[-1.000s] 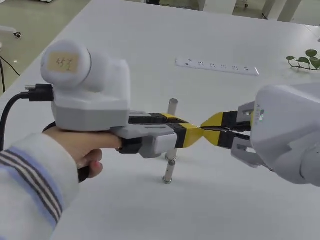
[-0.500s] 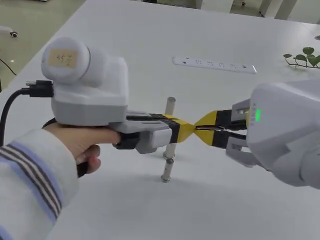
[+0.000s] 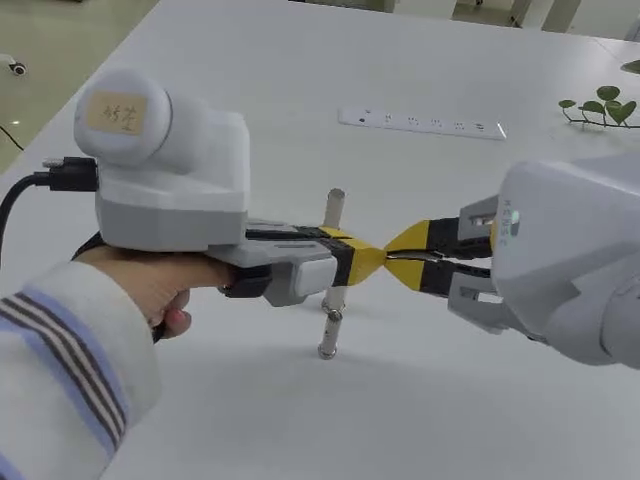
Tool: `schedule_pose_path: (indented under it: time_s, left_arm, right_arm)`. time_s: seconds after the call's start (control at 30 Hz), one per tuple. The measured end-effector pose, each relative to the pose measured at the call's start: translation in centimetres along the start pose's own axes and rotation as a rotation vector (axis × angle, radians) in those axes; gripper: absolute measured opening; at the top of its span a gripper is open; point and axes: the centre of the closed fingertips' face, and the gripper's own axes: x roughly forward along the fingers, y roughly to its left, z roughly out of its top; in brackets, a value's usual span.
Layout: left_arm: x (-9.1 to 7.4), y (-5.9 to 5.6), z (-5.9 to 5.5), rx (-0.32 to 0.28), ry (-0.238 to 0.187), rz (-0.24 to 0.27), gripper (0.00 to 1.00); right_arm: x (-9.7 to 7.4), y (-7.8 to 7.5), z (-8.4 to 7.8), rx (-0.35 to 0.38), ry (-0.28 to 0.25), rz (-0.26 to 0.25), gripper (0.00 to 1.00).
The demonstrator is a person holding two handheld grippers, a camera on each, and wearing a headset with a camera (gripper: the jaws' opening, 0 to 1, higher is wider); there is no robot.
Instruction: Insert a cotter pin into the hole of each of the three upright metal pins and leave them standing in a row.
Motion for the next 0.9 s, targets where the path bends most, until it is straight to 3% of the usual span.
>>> schedule_pose_path:
  time_s: [0.13, 0.3, 0.4, 0.6, 0.67, 0.77, 0.9]
  left_arm:
    - [0.1, -0.1, -0.1, 0.004, 0.002, -0.002, 0.0]
    - [0.2, -0.2, -0.6, 0.03, 0.013, 0.002, 0.0]
    - [0.0, -0.4, -0.6, 0.047, 0.007, -0.003, 0.0]
    - [-0.6, -0.5, -0.6, 0.104, 0.004, -0.012, 0.0]
    - [-0.8, -0.5, -0.4, 0.126, -0.004, -0.018, 0.0]
    - [-1.2, -0.6, -0.2, 0.159, -0.009, -0.027, 0.0]
    - [-1.7, -0.9, 0.0, 0.239, -0.012, -0.044, 0.0]
  right_arm:
    - [-0.1, 0.1, -0.2, -0.023, -0.005, -0.016, 0.0]
    - [-0.3, -0.2, -0.8, -0.008, 0.006, -0.04, 0.21]
    - [-0.5, -0.3, -1.6, 0.022, 0.025, -0.029, 0.19]
    - [-0.6, 0.4, -3.2, 0.167, 0.031, 0.057, 0.23]
    - [-0.6, 0.7, -3.9, 0.268, 0.052, 0.102, 0.24]
    - [-0.5, 0.5, -3.7, 0.343, 0.003, 0.135, 0.21]
    - [-0.6, 1.5, -2.7, 0.472, -0.053, 0.249, 0.21]
